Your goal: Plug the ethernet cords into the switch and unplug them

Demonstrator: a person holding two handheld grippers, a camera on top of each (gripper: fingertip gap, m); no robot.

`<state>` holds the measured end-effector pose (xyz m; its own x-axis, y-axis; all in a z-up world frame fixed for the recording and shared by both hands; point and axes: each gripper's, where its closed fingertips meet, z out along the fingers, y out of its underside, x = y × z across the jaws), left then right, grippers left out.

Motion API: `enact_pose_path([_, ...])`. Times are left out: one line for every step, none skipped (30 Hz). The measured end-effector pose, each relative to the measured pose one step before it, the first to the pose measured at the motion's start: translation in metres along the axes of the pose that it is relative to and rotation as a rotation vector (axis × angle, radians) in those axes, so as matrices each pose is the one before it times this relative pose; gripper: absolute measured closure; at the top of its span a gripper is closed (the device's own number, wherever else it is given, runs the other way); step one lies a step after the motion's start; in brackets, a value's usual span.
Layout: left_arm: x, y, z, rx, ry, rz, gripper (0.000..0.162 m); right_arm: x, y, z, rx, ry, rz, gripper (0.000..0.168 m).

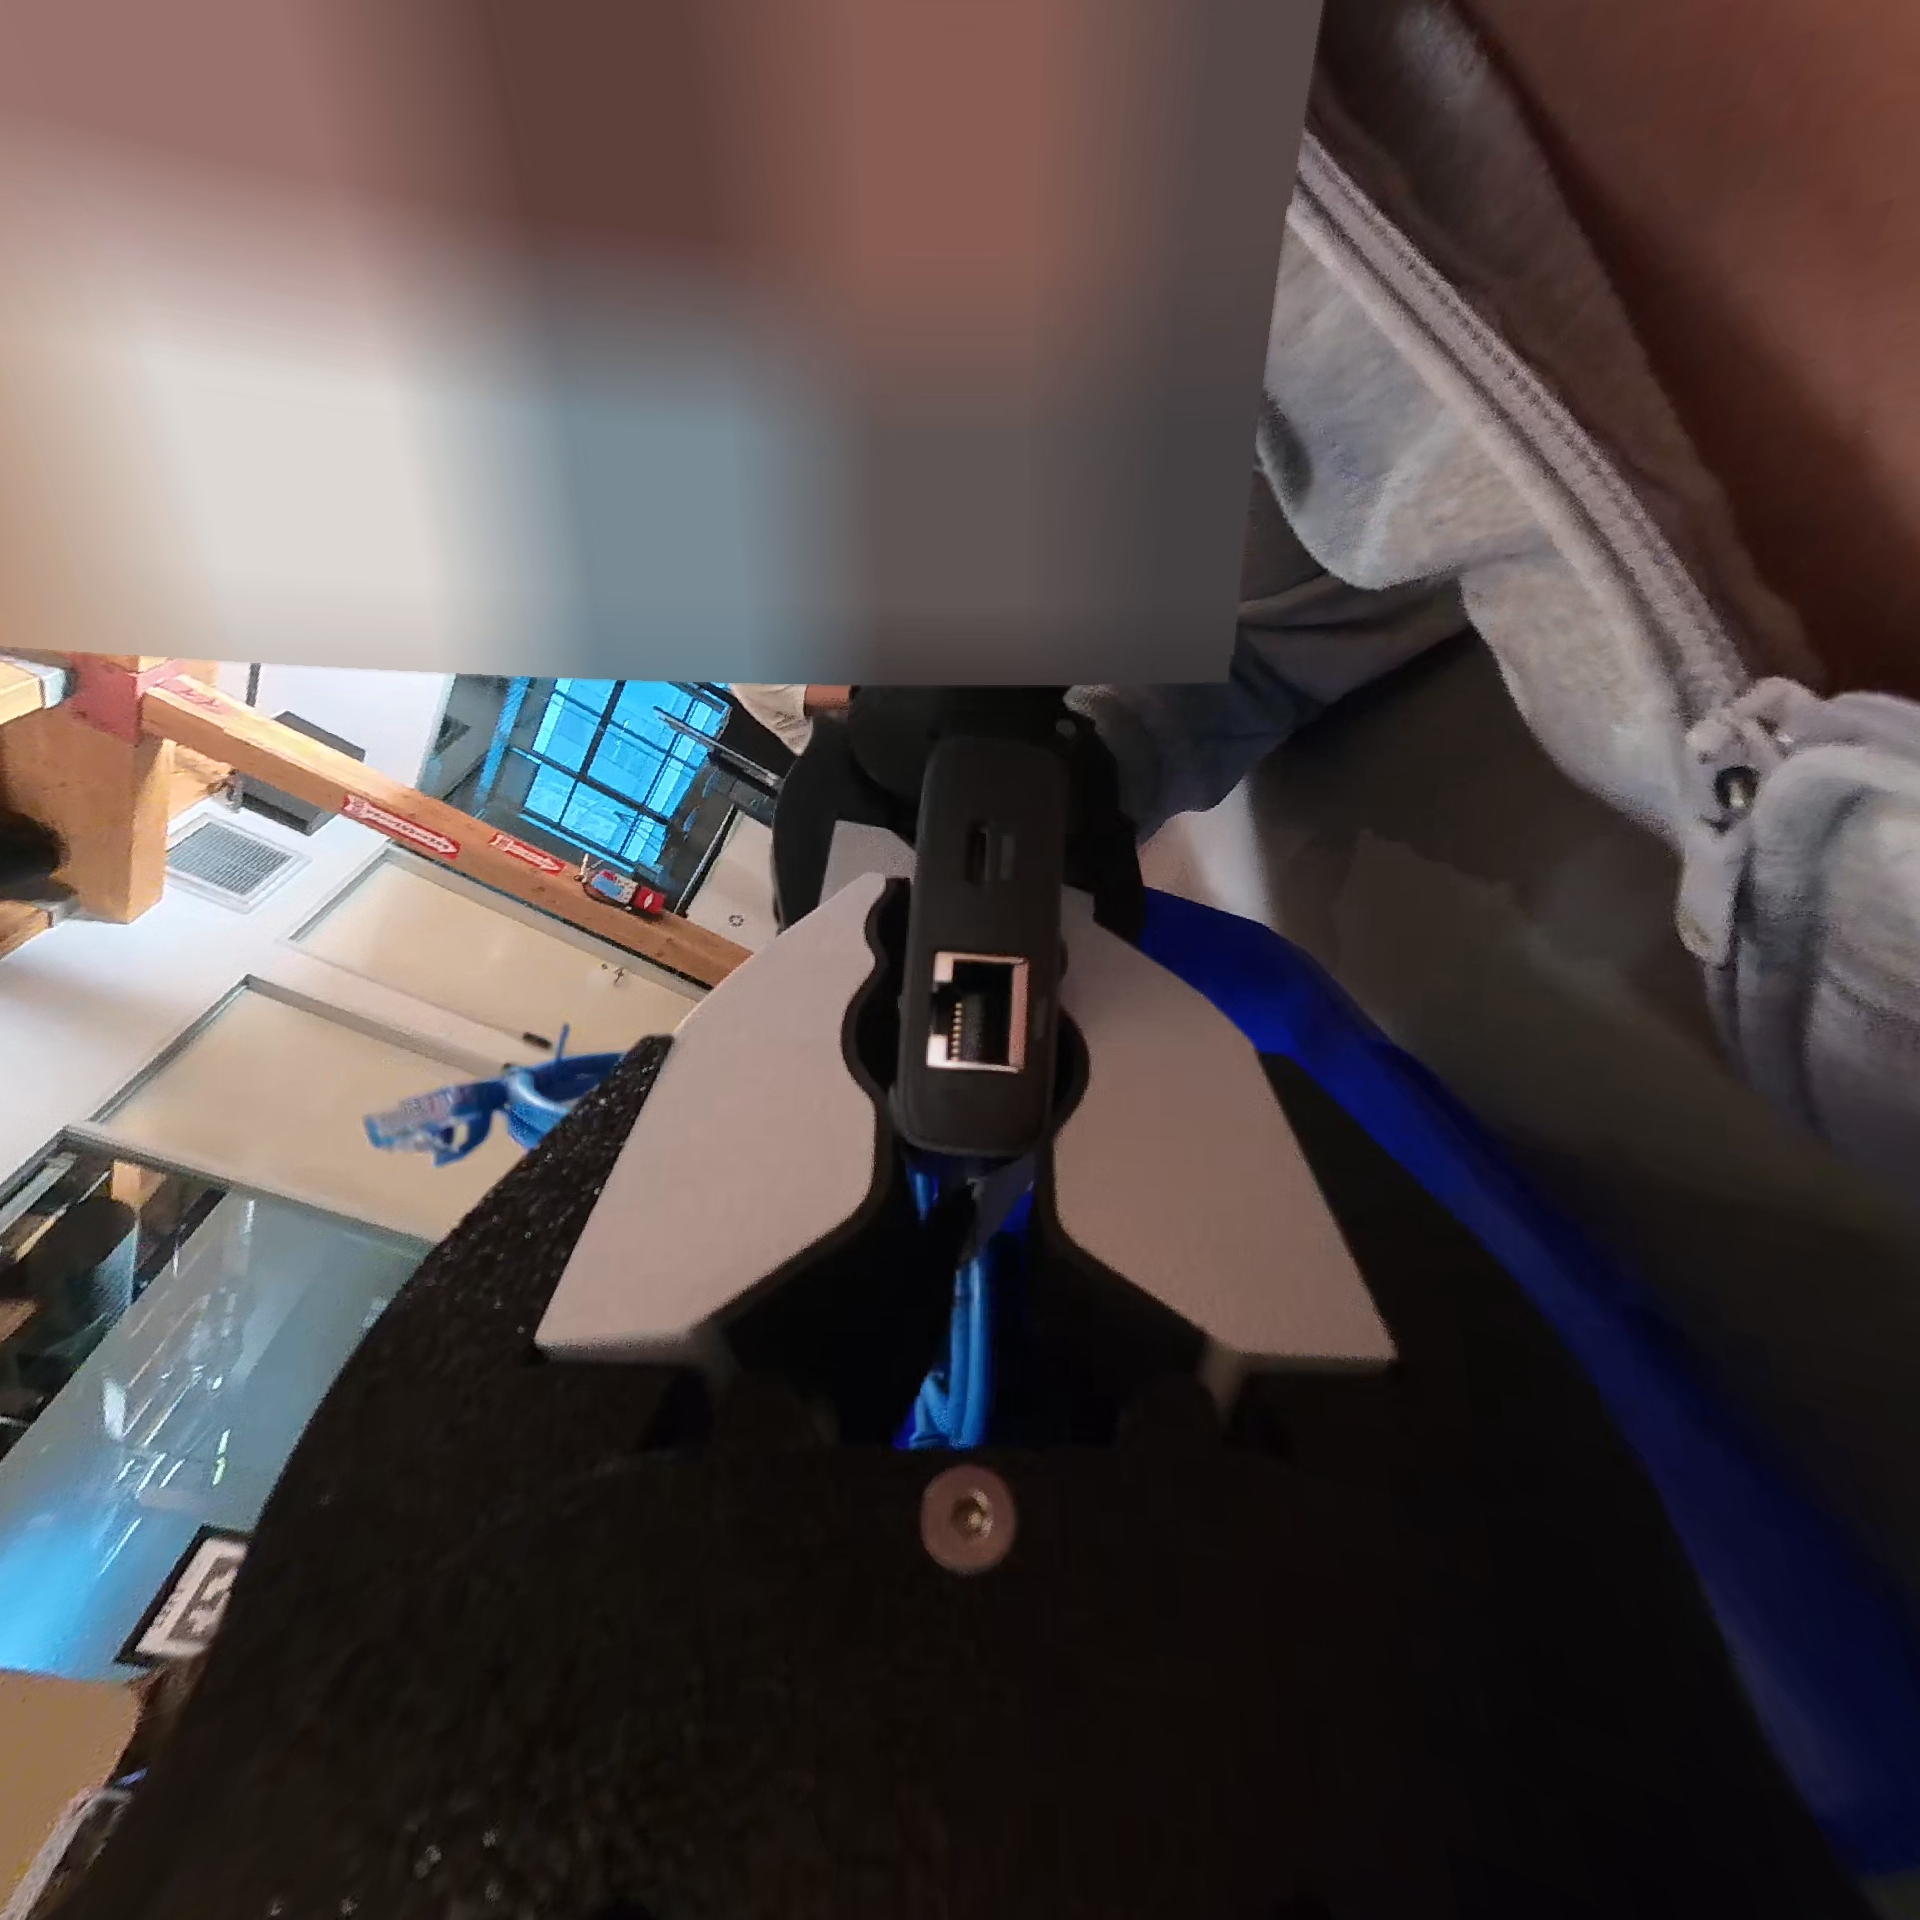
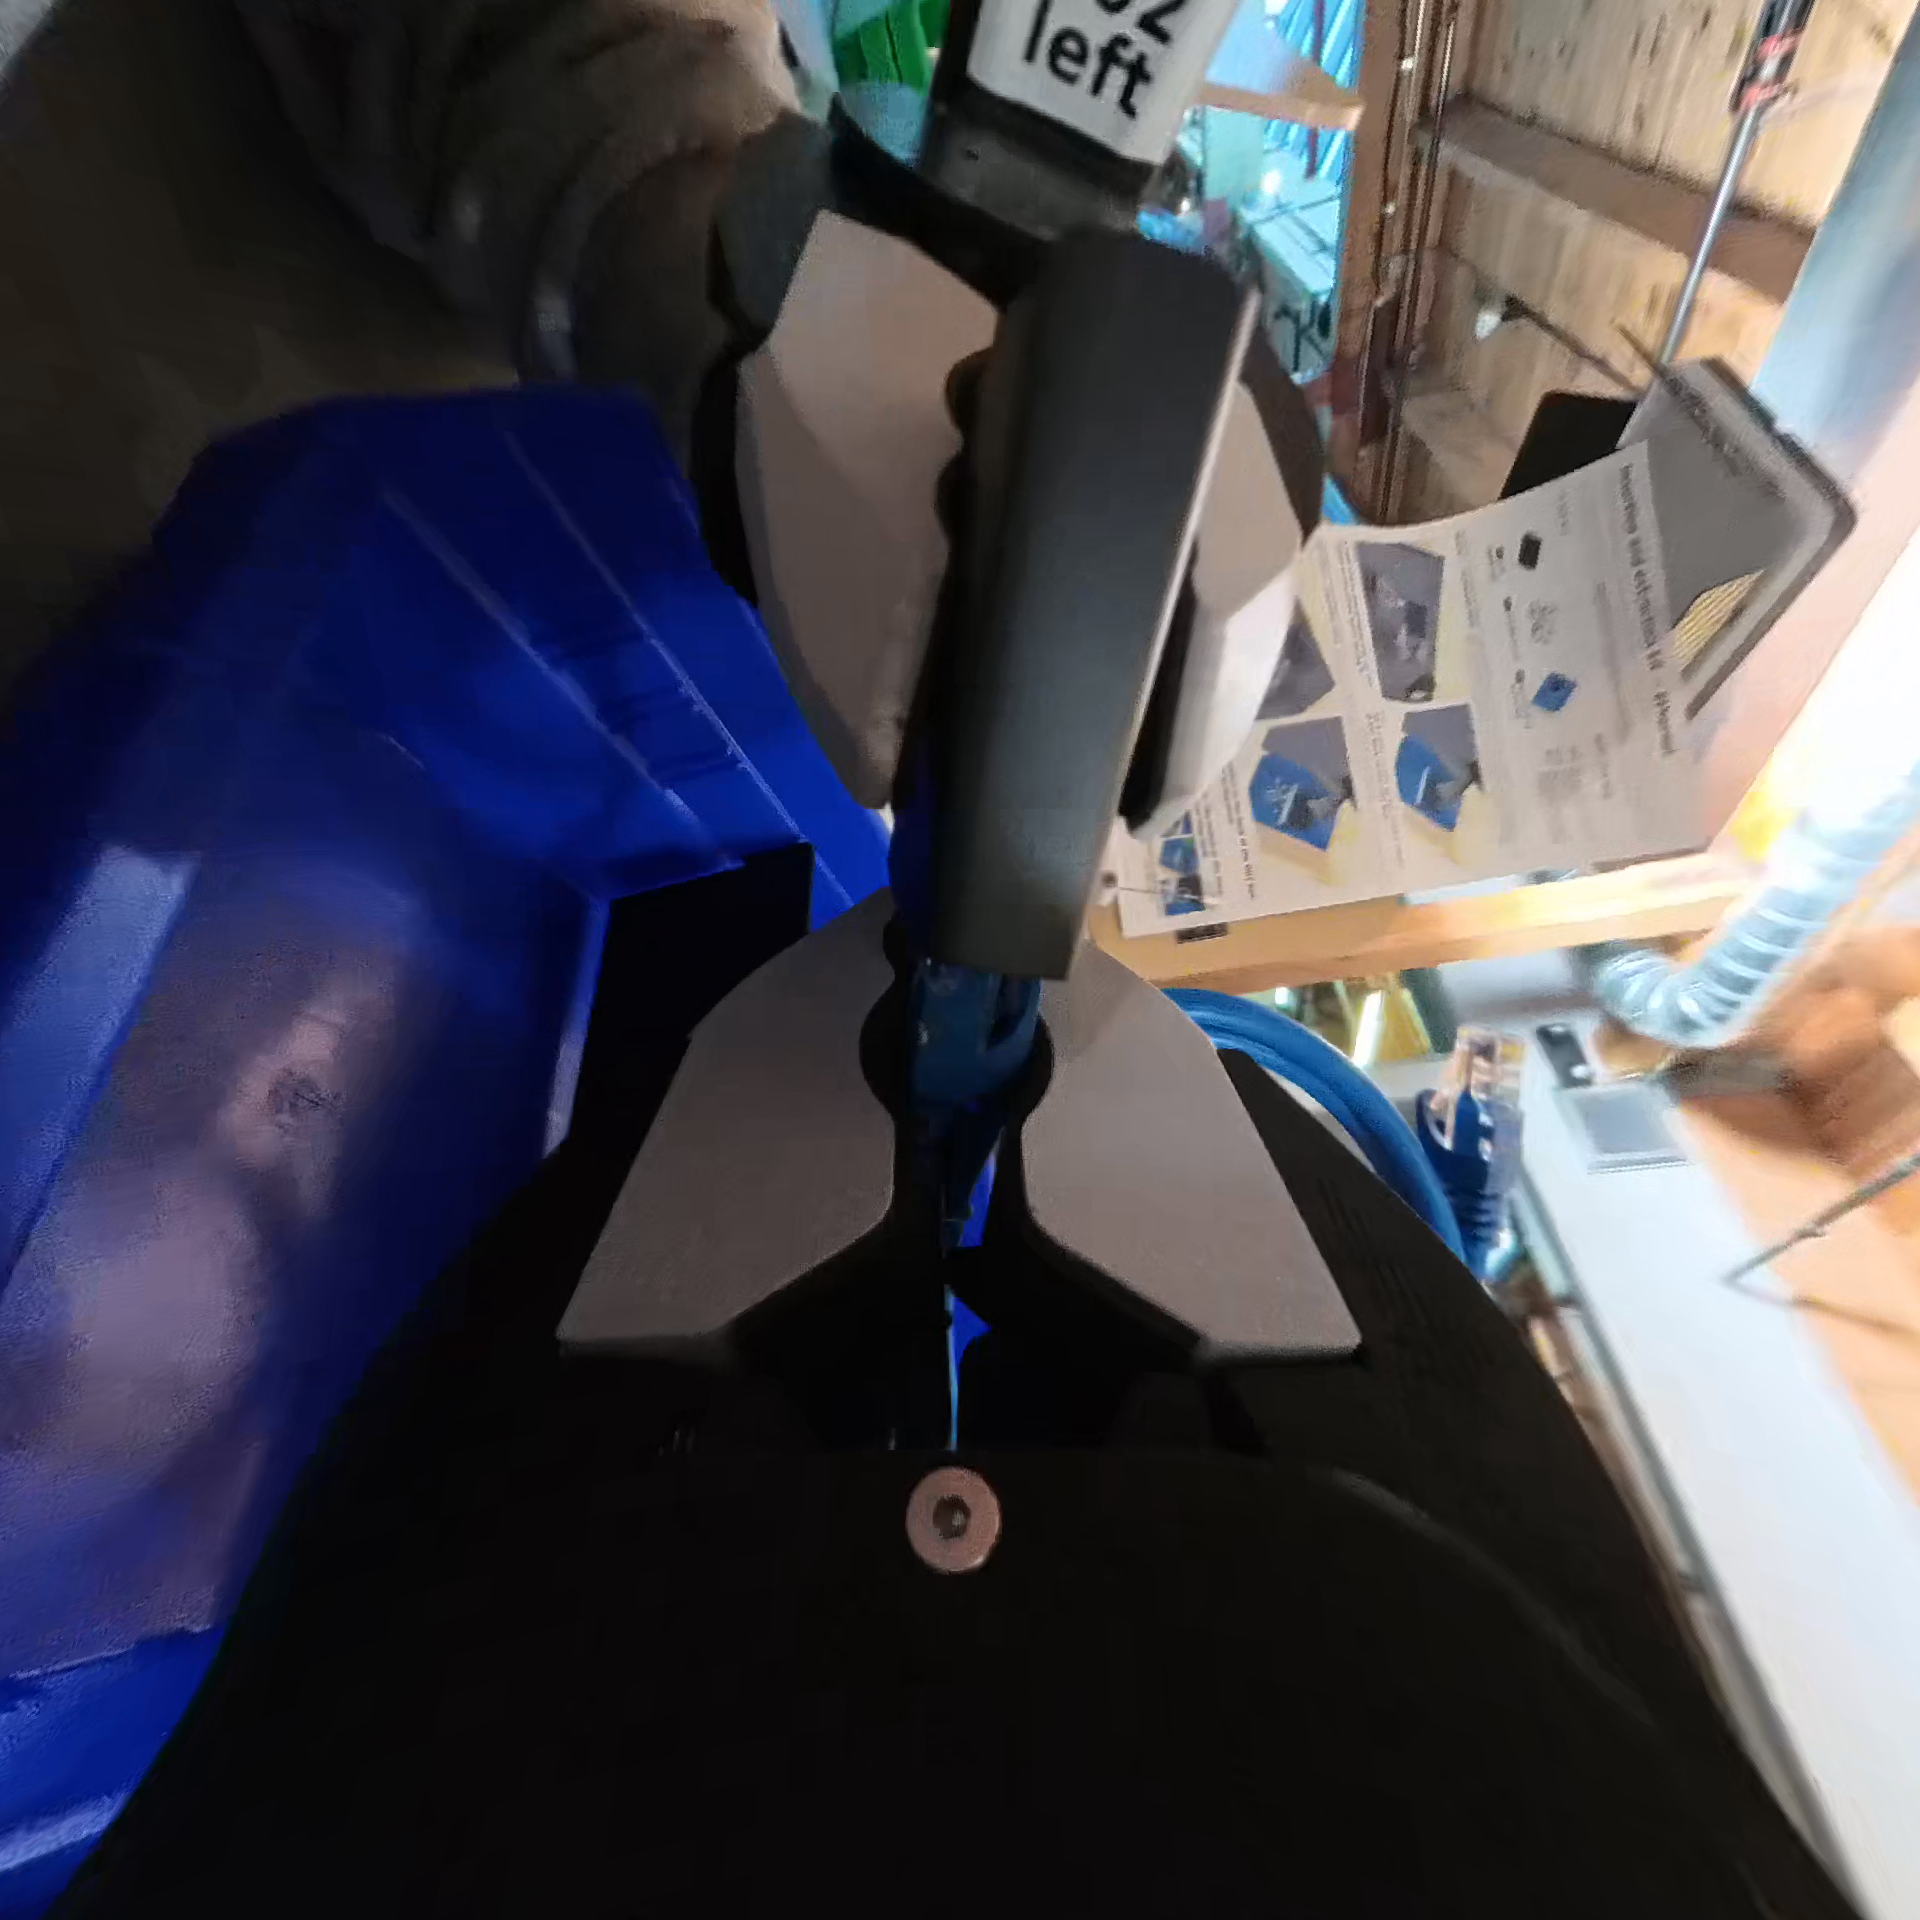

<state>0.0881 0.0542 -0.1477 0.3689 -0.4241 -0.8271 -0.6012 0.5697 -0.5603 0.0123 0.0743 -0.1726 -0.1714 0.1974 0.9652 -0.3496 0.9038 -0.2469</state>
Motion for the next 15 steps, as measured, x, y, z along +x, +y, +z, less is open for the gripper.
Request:
enact_pose_path([-0.00174,0.00081,-0.00032,-0.0143,-0.0102,0.0198,0.141,0.00067,0.00050,0.00016,0.0014,-0.0074,0.0250,0.157])
enact_pose_path([-0.00060,0.00114,0.00033,-0.0134,-0.0079,0.0149,0.141,0.00018,0.00058,-0.00043,0.0046,-0.0080,0.0115,0.158])
enact_pose_path([0.00010,0.00080,0.00028,-0.0023,0.0001,-0.0043,0.141,0.00025,0.00065,-0.00025,-0.0009,0.0060,-0.0156,0.157])
enact_pose_path([0.00107,0.00065,-0.00001,0.0022,0.0087,-0.0024,0.141,-0.00004,0.00063,-0.00016,-0.0064,0.0123,-0.0326,0.157])
enact_pose_path([0.00107,0.00066,-0.00009,-0.0015,0.0085,-0.0004,0.141,0.00069,0.00050,-0.00029,-0.0075,0.0174,-0.0410,0.158])
enact_pose_path([0.00112,-0.00014,0.00015,0.0028,0.0061,-0.0014,0.141,0.00158,0.00020,-0.00059,-0.0105,0.0238,-0.0498,0.158])
enact_pose_path([0.00091,-0.00001,0.00004,0.0013,0.0074,0.0060,0.141,0.00084,0.00006,-0.00063,-0.0093,0.0157,-0.0445,0.158])
enact_pose_path([0.00086,0.00056,0.00009,-0.0054,0.0051,0.0128,0.140,0.00029,0.00007,-0.00046,-0.0034,0.0107,-0.0287,0.157])
enact_pose_path([0.00088,0.00018,0.00008,-0.0004,0.0052,0.0057,0.140,0.00012,0.00000,-0.00038,-0.0027,0.0075,-0.0278,0.157])
enact_pose_path([0.00110,0.00050,0.00009,-0.0016,0.0063,0.0065,0.140,-0.00023,0.00001,-0.00052,-0.0015,0.0030,-0.0224,0.157])
enact_pose_path([0.00025,0.00041,-0.00014,-0.0027,0.0021,0.0095,0.140,0.00016,-0.00007,-0.00027,0.0006,0.0011,-0.0060,0.157])
enact_pose_path([0.00003,-0.00007,0.00014,-0.0008,0.0029,0.0027,0.140,0.00008,-0.00028,-0.00030,0.0058,-0.0025,0.0029,0.157])
enact_pose_path([-0.00009,0.00007,-0.00004,-0.0004,0.0023,0.0020,0.140,-0.00015,-0.00022,-0.00035,0.0058,-0.0072,0.0101,0.157])
enact_pose_path([-0.00058,-0.00029,-0.00010,0.0035,-0.0008,-0.0056,0.140,-0.00035,-0.00068,-0.00033,0.0096,-0.0136,0.0295,0.158])
enact_pose_path([-0.00078,-0.00076,-0.00032,0.0063,0.0003,-0.0126,0.140,-0.00105,-0.00113,-0.00048,0.0156,-0.0213,0.0427,0.158])
